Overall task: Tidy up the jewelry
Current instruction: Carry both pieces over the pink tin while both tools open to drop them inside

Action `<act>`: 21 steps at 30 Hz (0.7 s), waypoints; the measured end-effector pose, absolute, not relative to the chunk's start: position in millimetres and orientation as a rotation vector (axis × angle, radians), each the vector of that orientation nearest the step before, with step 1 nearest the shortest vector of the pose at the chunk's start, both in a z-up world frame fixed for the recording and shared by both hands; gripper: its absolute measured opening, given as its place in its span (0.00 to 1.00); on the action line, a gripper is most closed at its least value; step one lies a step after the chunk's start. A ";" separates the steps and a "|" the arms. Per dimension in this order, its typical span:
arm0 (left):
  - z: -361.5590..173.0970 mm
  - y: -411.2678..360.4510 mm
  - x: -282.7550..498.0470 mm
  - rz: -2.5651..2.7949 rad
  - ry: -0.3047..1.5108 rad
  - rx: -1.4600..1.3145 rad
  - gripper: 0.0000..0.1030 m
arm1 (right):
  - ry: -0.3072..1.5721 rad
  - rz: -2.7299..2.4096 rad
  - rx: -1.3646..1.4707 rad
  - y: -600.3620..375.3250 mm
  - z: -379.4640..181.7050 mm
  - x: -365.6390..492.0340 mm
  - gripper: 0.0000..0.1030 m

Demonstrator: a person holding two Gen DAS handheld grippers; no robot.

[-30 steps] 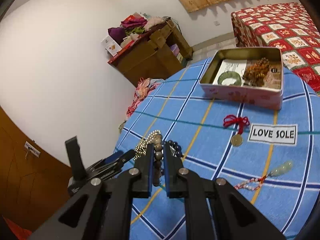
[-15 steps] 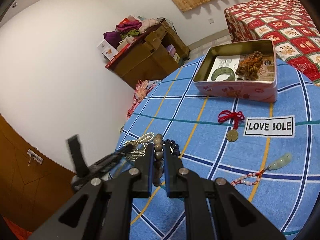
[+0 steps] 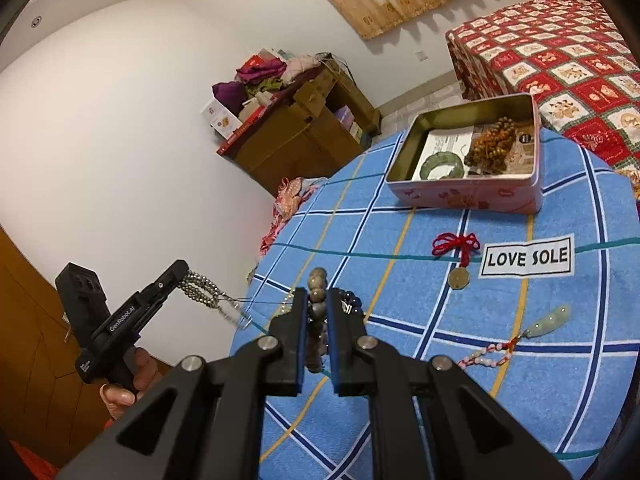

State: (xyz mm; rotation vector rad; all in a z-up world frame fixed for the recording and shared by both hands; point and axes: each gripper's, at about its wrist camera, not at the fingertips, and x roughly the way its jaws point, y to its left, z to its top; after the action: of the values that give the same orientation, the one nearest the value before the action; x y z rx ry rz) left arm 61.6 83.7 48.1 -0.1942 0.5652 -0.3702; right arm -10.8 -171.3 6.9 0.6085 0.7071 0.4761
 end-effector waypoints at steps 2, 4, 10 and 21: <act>46.7 76.0 62.8 -0.388 0.572 -0.184 0.10 | 0.701 0.469 0.614 -176.0 8.2 -10.4 0.12; 48.2 67.9 61.7 -0.406 0.570 -0.173 0.10 | 0.692 0.465 0.628 -182.6 11.6 -10.0 0.12; 56.8 46.2 69.6 -0.471 0.558 -0.164 0.10 | 0.622 0.439 0.626 -203.9 34.4 -9.3 0.12; 55.0 -20.9 116.3 -0.574 0.563 -0.128 0.10 | 0.534 0.328 0.633 -252.5 52.4 22.7 0.12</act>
State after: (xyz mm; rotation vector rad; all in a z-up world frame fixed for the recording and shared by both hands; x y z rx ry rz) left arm 116.3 -20.9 55.0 -0.1279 0.5633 -0.5735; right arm 22.7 -252.5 52.4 0.6330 0.5341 0.3280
